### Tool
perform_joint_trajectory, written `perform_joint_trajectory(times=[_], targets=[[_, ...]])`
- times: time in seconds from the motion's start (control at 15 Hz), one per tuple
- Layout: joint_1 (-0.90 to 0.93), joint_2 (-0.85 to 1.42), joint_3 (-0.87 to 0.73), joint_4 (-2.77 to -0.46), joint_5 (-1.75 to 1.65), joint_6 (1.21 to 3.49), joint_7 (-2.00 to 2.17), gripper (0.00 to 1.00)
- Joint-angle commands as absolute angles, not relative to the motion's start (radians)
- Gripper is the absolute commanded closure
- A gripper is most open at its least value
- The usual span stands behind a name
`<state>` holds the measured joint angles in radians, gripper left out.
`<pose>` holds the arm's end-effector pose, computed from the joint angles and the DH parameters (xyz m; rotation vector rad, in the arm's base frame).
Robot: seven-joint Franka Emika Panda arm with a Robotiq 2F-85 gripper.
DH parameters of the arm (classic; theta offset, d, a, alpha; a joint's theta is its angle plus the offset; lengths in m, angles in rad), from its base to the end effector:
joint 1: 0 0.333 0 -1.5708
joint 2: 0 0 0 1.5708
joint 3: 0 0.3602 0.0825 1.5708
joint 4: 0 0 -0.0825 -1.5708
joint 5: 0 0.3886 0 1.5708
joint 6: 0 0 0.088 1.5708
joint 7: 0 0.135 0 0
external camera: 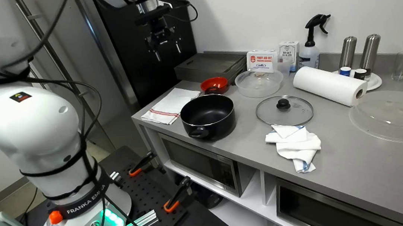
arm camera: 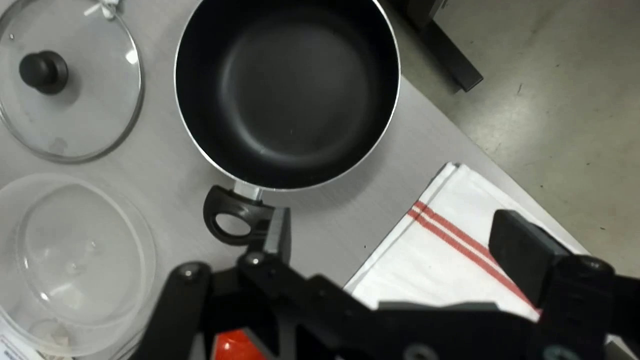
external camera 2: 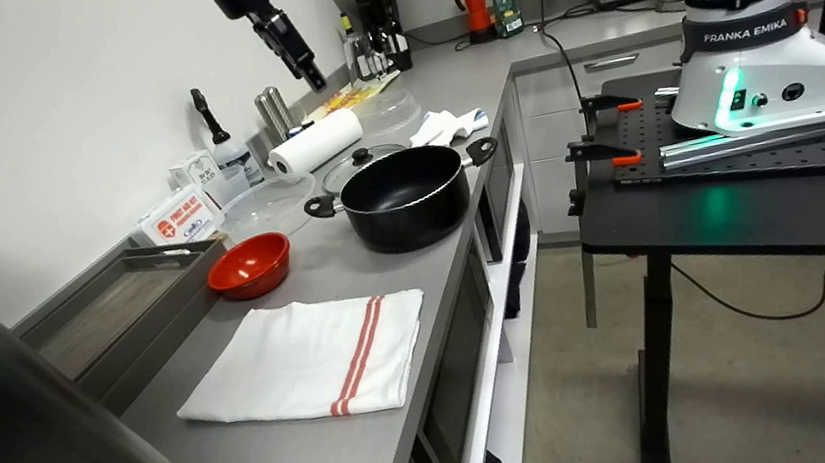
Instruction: Move the red bowl to the right
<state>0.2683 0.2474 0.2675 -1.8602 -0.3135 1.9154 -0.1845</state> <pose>0.5413 0.2765 0.3920 2.6300 1.1932 -0.1995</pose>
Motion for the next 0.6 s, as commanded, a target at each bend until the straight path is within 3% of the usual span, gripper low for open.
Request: perform_joint_trajectory(times=[0.0, 0.53], targets=[[0.297, 0.407, 0.258, -1.709, -0.364, 1.973, -0.223, 0.0], [0.34, 0.678, 0.233, -1.488, -0.383, 2.071, -0.333, 0.0]])
